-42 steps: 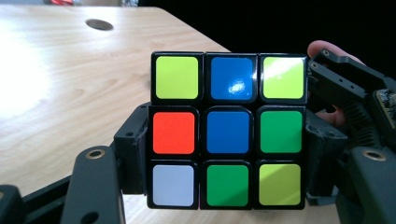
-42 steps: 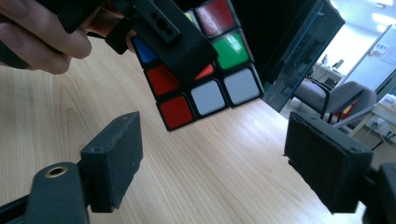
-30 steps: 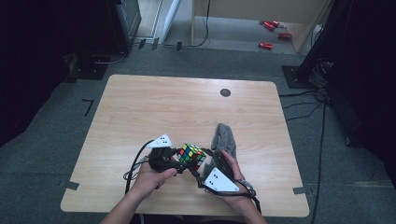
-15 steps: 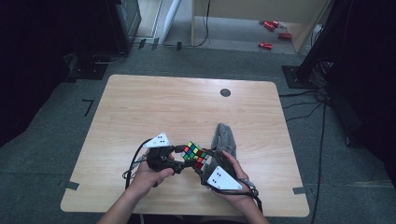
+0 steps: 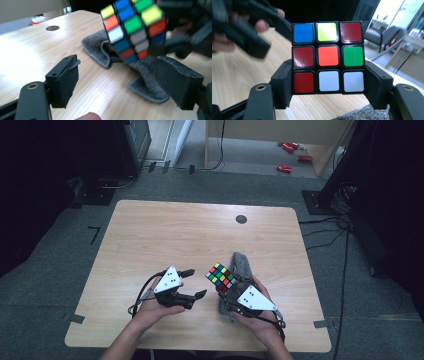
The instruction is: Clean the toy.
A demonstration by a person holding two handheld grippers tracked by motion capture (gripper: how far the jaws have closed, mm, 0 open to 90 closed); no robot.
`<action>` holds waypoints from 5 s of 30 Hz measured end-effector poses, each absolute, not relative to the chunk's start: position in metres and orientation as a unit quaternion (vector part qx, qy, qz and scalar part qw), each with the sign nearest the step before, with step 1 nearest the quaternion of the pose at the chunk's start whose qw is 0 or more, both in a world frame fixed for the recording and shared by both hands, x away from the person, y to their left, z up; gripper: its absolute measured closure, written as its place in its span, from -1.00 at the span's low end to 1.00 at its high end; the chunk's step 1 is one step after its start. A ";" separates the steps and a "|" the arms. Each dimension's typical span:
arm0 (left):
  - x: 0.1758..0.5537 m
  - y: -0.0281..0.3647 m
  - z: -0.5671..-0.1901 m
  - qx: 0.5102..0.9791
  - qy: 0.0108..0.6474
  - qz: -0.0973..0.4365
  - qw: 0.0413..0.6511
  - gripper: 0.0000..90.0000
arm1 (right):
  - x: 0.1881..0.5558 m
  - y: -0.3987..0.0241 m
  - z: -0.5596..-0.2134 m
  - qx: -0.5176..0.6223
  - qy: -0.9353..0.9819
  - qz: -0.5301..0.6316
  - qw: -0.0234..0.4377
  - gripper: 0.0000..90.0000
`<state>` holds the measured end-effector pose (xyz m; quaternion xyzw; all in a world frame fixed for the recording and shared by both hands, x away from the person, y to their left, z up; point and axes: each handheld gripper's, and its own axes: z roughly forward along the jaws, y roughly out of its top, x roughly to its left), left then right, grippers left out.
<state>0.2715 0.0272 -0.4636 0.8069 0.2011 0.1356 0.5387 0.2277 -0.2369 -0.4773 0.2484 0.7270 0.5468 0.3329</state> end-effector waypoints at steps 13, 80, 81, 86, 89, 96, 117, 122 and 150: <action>0.254 0.008 -0.477 0.819 0.117 0.246 0.506 -0.64 | 0.224 -0.229 -0.465 0.321 0.713 0.588 0.206 -0.24; 0.263 0.024 -0.480 0.815 0.171 0.196 0.519 -0.25 | 0.248 -0.277 -0.486 0.414 0.742 0.493 0.188 0.60; 0.262 0.023 -0.480 0.815 0.168 0.193 0.520 -0.25 | 0.244 -0.274 -0.478 0.403 0.734 0.514 0.184 0.60; 0.256 0.014 -0.481 0.822 0.147 0.181 0.520 -0.25 | 0.225 -0.251 -0.448 0.339 0.719 0.584 0.163 0.59; 0.252 0.010 -0.480 0.821 0.135 0.175 0.526 -0.25 | 0.218 -0.236 -0.443 0.323 0.723 0.588 0.167 0.57; 0.254 0.017 -0.474 0.812 0.141 0.169 0.541 -0.24 | 0.229 -0.247 -0.463 0.390 0.711 0.560 0.171 0.56; 0.248 0.007 -0.475 0.816 0.134 0.160 0.539 -0.24 | 0.217 -0.230 -0.443 0.369 0.705 0.585 0.160 0.53; 0.249 0.011 -0.472 0.812 0.139 0.158 0.544 -0.24 | 0.224 -0.241 -0.452 0.399 0.693 0.576 0.167 0.54; 0.254 0.013 -0.470 0.805 0.163 0.139 0.553 -0.24 | 0.220 -0.240 -0.453 0.407 0.682 0.581 0.177 0.56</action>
